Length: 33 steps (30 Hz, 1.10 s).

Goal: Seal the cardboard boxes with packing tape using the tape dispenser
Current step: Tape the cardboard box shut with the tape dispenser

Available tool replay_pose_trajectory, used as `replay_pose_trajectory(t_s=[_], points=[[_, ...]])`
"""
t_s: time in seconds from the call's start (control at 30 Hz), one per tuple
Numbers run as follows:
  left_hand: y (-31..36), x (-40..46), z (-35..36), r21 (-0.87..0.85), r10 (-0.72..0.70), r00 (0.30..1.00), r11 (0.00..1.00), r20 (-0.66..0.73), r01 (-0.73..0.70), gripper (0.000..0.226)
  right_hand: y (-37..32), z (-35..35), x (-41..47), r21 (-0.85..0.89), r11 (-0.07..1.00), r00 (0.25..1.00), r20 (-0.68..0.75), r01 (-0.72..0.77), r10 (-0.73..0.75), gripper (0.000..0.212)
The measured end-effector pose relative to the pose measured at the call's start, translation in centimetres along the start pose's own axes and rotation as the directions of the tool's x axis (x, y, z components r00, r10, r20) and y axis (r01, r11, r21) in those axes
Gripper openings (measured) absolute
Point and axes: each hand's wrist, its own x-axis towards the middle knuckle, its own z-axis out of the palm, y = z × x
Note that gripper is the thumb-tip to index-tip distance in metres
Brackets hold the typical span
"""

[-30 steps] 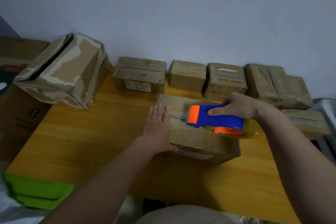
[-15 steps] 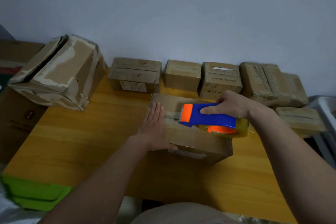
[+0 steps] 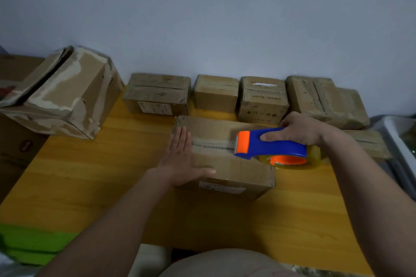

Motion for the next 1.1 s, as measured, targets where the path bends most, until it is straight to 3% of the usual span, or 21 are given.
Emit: replay_pose_trajectory(t_s=[0.2,0.3,0.53,0.73,0.83,0.97,1.1], points=[[0.1,0.3,0.6,0.018,-0.024,0.998,1.0,-0.063,0.025,0.088,0.1,-0.2,0.3,0.032,0.999,0.999,0.025,0.02,-0.02,0.057],[0.1,0.3,0.7,0.03,-0.032,0.996,0.999,-0.078,0.034,0.075,0.3,-0.3,0.3,0.033,0.999,0.999,0.034,0.033,-0.034,0.046],[0.2,0.0,0.7,0.059,-0.048,0.995,0.997,-0.088,0.054,0.073,2.4,-1.9,-0.4,-0.002,1.0,1.0,0.005,0.031,-0.031,0.041],[0.3,0.2,0.9,0.064,-0.078,0.992,0.994,-0.1,0.085,0.076,5.9,-1.2,0.4,0.023,1.0,1.0,0.001,-0.001,0.001,0.065],[1.1,0.6,0.5,-0.013,-0.142,0.986,0.99,-0.083,0.141,0.074,6.6,-0.7,0.9,0.059,0.998,1.0,-0.001,0.005,-0.005,0.063],[3.1,1.7,0.3,-0.108,-0.272,0.945,0.961,-0.181,0.256,0.07,7.2,-1.1,1.0,0.097,0.995,1.0,-0.005,0.027,-0.027,0.051],[3.0,2.0,1.2,-0.114,-0.325,0.924,0.945,-0.204,0.307,0.069,7.8,-1.0,1.2,0.159,0.985,0.997,0.008,0.07,-0.073,0.056]])
